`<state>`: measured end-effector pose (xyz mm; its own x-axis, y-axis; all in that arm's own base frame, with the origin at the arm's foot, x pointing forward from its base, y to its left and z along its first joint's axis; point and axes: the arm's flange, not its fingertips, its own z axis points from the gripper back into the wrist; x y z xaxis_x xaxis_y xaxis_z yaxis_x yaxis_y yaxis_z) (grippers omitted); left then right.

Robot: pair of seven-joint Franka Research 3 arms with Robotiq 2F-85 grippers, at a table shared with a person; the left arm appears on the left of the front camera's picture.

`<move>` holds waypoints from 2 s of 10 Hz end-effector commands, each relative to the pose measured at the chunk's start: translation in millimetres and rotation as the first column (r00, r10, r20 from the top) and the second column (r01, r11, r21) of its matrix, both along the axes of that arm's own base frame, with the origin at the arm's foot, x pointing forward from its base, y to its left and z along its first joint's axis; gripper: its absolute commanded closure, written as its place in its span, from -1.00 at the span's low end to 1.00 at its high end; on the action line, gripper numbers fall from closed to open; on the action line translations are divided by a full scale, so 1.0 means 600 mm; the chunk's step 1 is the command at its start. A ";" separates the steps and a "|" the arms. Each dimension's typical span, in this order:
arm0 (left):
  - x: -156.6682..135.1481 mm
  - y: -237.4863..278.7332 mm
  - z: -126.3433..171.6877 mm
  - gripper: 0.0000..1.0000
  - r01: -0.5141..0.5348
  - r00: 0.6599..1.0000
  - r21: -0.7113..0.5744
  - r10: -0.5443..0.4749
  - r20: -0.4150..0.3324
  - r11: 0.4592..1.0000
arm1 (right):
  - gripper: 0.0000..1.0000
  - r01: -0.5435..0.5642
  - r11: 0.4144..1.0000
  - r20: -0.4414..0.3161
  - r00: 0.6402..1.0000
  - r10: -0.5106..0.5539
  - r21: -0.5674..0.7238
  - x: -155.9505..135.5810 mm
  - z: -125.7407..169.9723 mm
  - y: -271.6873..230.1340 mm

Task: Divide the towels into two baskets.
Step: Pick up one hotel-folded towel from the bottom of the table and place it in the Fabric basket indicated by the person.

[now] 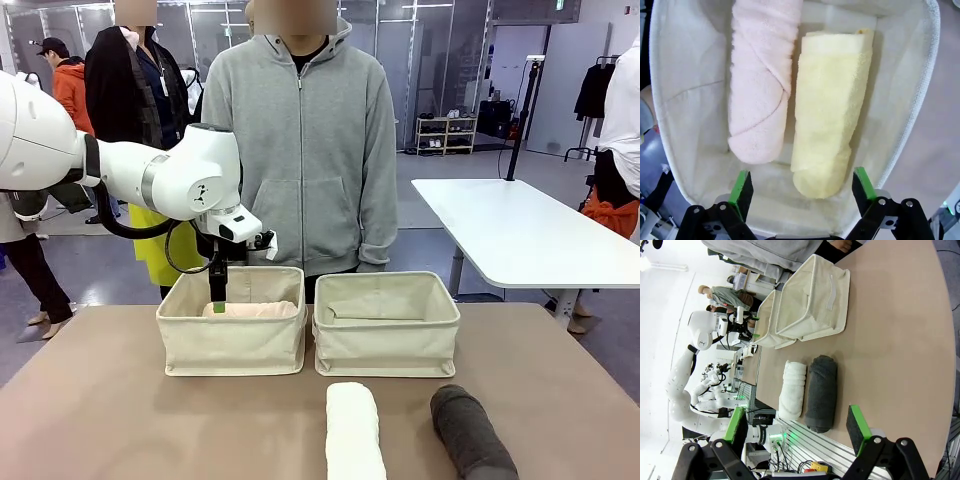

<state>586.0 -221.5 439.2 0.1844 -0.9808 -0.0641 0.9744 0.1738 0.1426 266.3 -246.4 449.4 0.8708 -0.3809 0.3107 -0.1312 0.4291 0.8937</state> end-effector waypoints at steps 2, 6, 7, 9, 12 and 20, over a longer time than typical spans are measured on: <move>0.002 0.003 0.000 -1.00 0.015 1.000 0.005 -0.015 0.000 1.000 | -1.00 0.005 1.000 0.012 1.000 -0.005 0.008 -0.003 0.004 0.001; 0.002 0.003 0.000 -1.00 0.015 1.000 0.005 -0.015 0.000 1.000 | -1.00 0.005 1.000 0.012 1.000 -0.005 0.008 -0.003 0.004 0.001; 0.002 0.003 0.000 -1.00 0.015 1.000 0.005 -0.015 0.000 1.000 | -1.00 0.005 1.000 0.012 1.000 -0.005 0.008 -0.003 0.004 0.001; -0.001 -0.003 -0.002 -1.00 0.003 1.000 0.000 -0.003 -0.003 1.000 | -1.00 0.005 1.000 0.012 1.000 -0.005 0.008 -0.003 0.004 0.001; -0.055 0.087 0.138 -1.00 -0.199 0.980 -0.246 0.185 -0.080 0.948 | -1.00 0.005 1.000 0.012 1.000 -0.005 0.008 -0.003 0.004 0.001; -0.409 0.496 0.036 -1.00 -0.675 0.735 -0.707 0.111 -0.669 0.210 | -1.00 0.005 1.000 0.012 1.000 -0.005 0.008 -0.003 0.004 0.001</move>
<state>347.6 43.9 464.6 0.7464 -0.3188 0.5842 0.6653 0.3339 -0.6678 265.9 -246.7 449.4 0.8702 -0.3821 0.3111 -0.1312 0.4290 0.8937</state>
